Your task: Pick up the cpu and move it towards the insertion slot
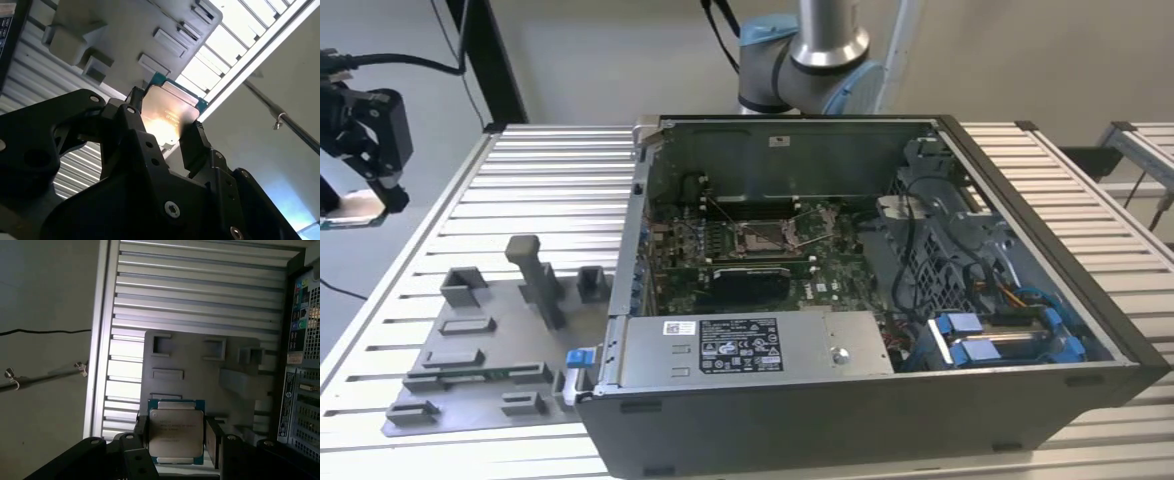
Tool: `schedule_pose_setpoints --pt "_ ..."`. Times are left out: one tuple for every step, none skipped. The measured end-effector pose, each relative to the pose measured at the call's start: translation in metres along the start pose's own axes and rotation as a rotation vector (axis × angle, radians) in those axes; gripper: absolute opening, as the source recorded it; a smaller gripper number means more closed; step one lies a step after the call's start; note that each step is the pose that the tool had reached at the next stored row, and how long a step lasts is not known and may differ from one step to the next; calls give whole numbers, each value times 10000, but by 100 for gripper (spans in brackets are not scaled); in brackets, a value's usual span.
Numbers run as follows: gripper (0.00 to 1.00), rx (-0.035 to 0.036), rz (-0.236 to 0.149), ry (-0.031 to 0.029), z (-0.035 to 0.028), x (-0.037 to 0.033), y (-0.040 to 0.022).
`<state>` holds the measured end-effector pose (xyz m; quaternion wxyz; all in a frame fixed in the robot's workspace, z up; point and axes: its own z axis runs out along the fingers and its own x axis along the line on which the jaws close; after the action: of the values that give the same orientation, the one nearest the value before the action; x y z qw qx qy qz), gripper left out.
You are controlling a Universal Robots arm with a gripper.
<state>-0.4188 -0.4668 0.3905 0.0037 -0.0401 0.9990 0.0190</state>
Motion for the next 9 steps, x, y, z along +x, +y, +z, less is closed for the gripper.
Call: schedule_pose_setpoints --pt "0 0 0 0 0 -21 -2" --pt "0 0 0 -1 1 -44 -4" --pt "0 -1 0 -1 1 -66 -6" --pt "0 -1 0 -2 2 -89 -7" --pt "0 0 0 -1 1 -113 -9" --pt "0 -1 0 -1 2 -141 -12" --pt "0 0 0 0 1 -167 -13" --pt "0 -1 1 -1 2 -194 -15" --pt "0 -1 0 -1 2 -221 -18"
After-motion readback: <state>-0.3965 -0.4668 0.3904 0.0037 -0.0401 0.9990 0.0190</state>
